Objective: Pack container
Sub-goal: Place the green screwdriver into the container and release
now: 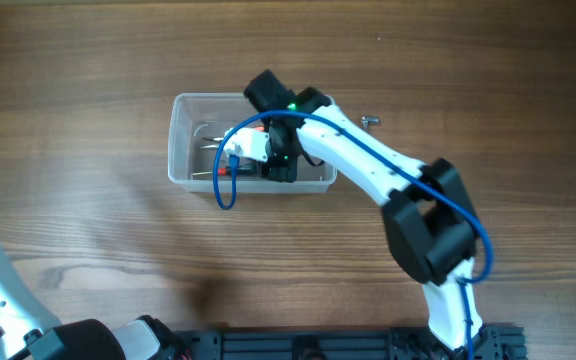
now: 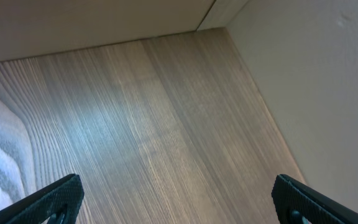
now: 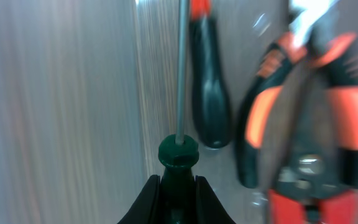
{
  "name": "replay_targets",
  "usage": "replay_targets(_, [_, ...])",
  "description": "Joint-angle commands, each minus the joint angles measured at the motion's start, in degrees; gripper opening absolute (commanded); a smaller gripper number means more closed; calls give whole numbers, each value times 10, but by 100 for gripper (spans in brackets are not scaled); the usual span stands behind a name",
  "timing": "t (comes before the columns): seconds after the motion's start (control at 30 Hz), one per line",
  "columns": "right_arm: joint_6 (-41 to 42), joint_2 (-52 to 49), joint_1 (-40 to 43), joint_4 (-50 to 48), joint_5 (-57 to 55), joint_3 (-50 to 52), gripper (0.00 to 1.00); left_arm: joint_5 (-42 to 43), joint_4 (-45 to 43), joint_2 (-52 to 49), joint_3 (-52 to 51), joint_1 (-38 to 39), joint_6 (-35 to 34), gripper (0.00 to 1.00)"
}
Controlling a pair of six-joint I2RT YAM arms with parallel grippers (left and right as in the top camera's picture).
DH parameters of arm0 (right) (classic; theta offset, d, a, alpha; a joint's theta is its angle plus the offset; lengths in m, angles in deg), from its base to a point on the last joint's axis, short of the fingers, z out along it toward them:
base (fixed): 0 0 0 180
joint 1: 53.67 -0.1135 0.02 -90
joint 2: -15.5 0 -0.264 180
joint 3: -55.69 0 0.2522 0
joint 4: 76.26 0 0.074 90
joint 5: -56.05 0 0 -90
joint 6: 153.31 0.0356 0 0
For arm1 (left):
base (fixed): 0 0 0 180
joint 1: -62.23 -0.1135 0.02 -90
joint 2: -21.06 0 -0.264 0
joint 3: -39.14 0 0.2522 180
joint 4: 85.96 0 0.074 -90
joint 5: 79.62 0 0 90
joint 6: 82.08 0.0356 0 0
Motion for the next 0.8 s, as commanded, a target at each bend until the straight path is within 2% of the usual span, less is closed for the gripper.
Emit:
replay_targets(0.0, [-18,-16,-2,3,-15,-5,5,3,-1,1,6,-2,-5,100])
replay_targets(0.17, [-18,-25,-2,0,-23,-5,4,3,-1,1,6,-2,-5,100])
replay_targets(0.2, [-17,-25,-2,0,-23,-5,24,3,-1,1,6,-2,-5,100])
replay_targets(0.23, [-12,-25,-2,1,-37,-5,57,3,-1,1,6,-2,-5,100])
replay_targets(0.3, [10,-20,-3,1,-93,-6,55,3,-1,1,6,-2,-5,100])
replay_targets(0.37, [29,8,-2,10,-189,-18,49,3,-1,1,6,-2,-5,100])
replay_targets(0.57, [68,165,27,5,-334,-72,52,3,-1,1,6,-2,-5,100])
replay_targets(0.6, [119,233,61,-19,-333,-72,53,3,-1,1,6,-2,-5,100])
replay_targets(0.63, [160,259,83,-30,-329,-72,53,3,-1,1,6,-2,-5,100])
replay_targets(0.77, [375,318,216,-20,-233,-72,54,3,-1,1,6,-2,-5,100])
